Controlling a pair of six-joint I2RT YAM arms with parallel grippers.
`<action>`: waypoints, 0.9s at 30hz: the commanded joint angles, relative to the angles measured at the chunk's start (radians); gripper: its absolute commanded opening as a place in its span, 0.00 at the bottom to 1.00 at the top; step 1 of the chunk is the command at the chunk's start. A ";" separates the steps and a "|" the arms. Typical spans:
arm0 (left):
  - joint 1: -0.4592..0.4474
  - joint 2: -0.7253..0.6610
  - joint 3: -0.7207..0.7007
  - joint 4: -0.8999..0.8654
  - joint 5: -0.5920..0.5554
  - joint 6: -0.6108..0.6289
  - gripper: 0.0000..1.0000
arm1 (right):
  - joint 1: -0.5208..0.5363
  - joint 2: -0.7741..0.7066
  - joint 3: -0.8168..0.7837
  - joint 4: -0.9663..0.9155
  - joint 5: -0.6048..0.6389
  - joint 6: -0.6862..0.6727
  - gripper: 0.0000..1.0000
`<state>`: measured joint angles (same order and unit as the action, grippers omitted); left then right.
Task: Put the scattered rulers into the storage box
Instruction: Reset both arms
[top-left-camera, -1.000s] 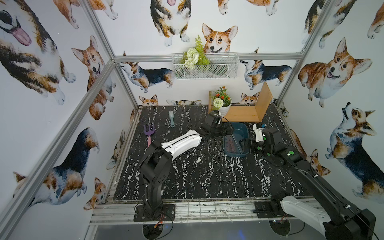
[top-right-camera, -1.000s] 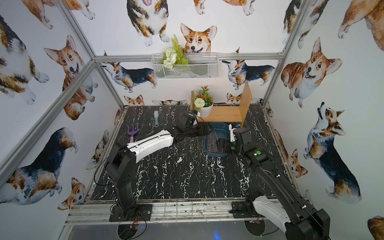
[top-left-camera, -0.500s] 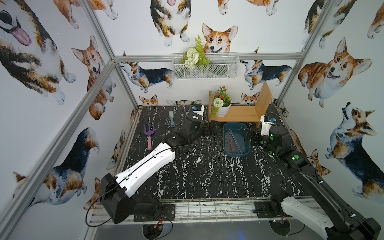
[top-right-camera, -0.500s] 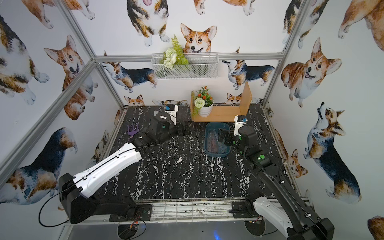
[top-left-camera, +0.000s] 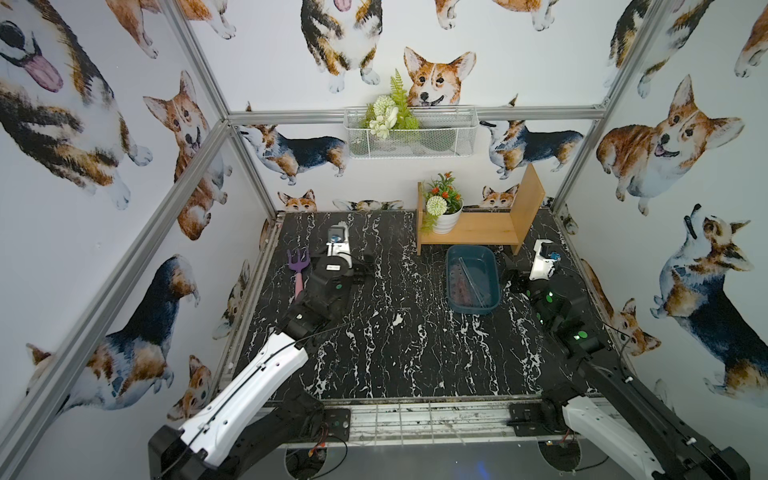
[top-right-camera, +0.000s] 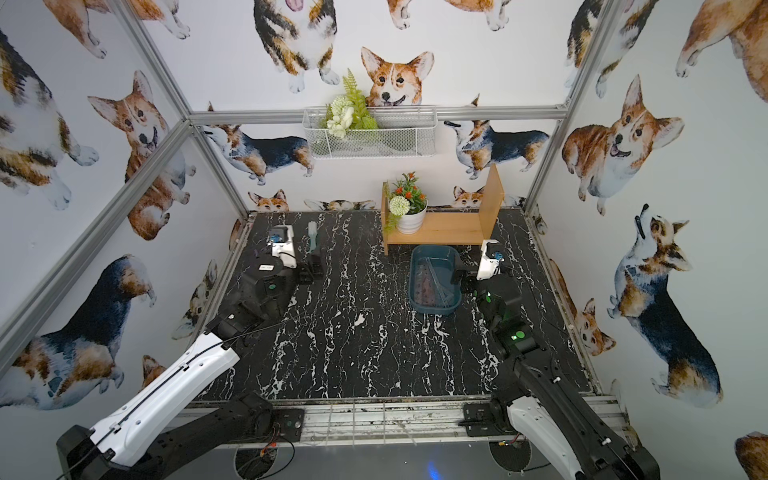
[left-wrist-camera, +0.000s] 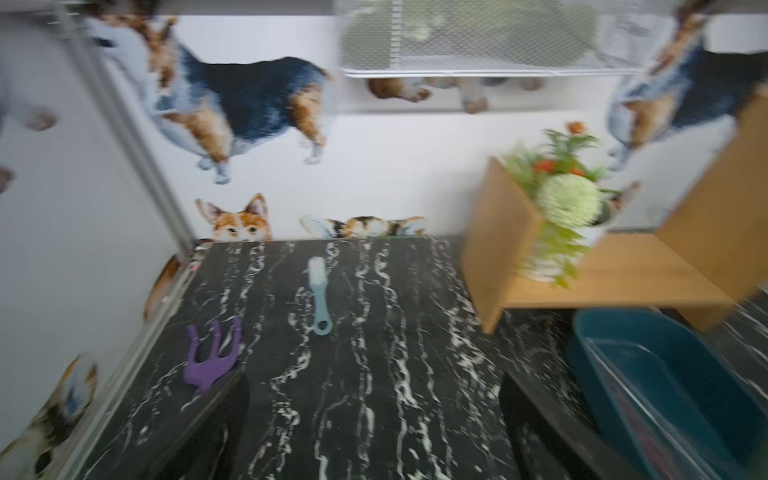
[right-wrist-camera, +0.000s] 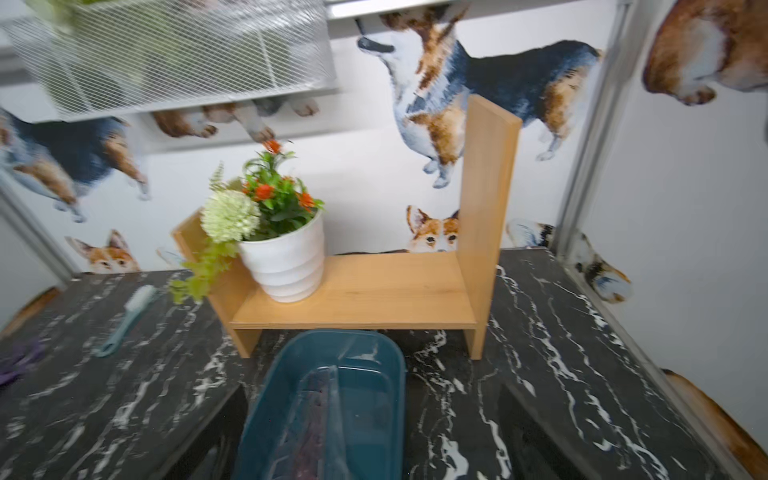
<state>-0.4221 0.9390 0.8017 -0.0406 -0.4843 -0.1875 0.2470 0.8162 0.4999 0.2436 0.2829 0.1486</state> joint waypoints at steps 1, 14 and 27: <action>0.155 -0.029 -0.164 0.153 0.100 0.019 1.00 | -0.082 0.061 -0.088 0.204 0.002 0.002 1.00; 0.404 0.258 -0.580 0.862 0.226 0.133 0.99 | -0.129 0.387 -0.365 0.815 0.006 -0.129 1.00; 0.407 0.621 -0.606 1.366 0.336 0.162 1.00 | -0.160 0.634 -0.429 1.172 -0.032 -0.162 1.00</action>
<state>-0.0166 1.5520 0.1879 1.1740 -0.1791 -0.0368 0.0895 1.4475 0.0578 1.3167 0.2581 -0.0044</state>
